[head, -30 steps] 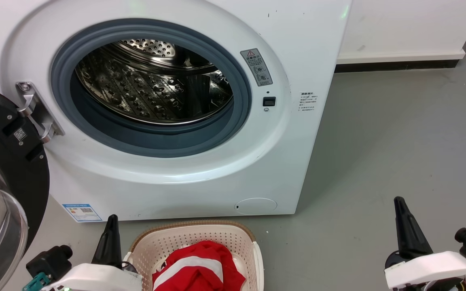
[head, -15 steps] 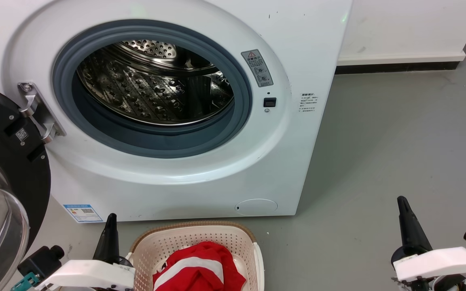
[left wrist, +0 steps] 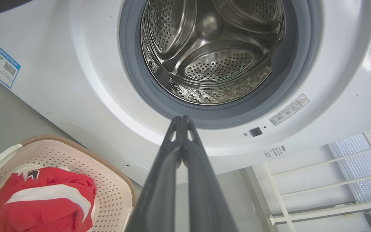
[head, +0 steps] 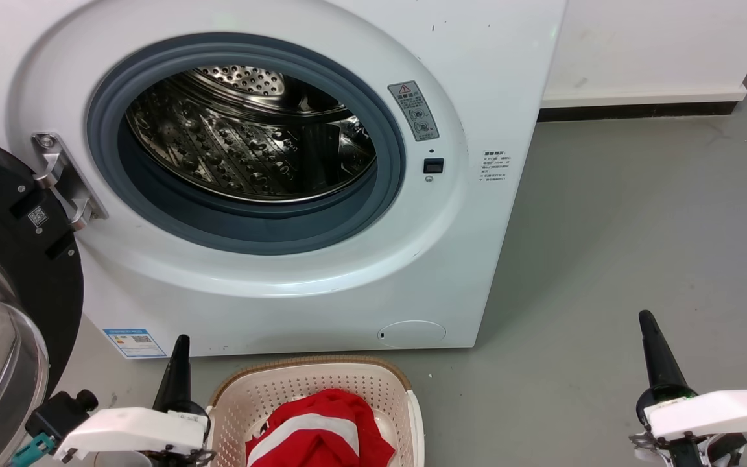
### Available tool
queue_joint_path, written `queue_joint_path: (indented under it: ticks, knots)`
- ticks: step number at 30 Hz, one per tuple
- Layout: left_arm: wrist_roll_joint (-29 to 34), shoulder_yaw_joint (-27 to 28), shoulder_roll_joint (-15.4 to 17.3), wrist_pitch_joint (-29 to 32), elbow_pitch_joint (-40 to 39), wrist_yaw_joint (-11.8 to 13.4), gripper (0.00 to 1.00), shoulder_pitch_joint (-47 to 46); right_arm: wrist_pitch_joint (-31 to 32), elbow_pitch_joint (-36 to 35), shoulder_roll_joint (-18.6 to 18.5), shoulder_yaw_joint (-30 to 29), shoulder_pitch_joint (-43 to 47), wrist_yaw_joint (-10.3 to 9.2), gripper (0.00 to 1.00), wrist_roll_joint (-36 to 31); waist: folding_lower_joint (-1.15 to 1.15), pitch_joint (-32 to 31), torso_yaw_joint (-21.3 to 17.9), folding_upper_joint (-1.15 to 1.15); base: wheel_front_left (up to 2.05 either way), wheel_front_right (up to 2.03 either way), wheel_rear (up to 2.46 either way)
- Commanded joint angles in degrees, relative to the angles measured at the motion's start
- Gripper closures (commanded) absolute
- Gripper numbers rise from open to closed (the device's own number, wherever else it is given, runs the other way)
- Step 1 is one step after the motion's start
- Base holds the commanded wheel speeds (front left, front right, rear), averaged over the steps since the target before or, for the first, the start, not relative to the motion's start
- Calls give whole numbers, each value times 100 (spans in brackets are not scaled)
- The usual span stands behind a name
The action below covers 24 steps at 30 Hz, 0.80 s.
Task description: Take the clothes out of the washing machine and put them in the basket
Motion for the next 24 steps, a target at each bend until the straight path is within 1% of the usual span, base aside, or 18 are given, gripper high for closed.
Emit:
queue_joint_path:
  ticks: [1,24]
  knots:
    - [-174,32,10,48,-35,-22,100,-156,32,-19,-39,-19,-157,0,100,191,0,-3,2,0,0,0,0]
    - [-1570,122,-16,395,109,-109,100,-337,386,141,-32,-127,-296,-1,100,1657,0,-46,24,0,0,0,0]
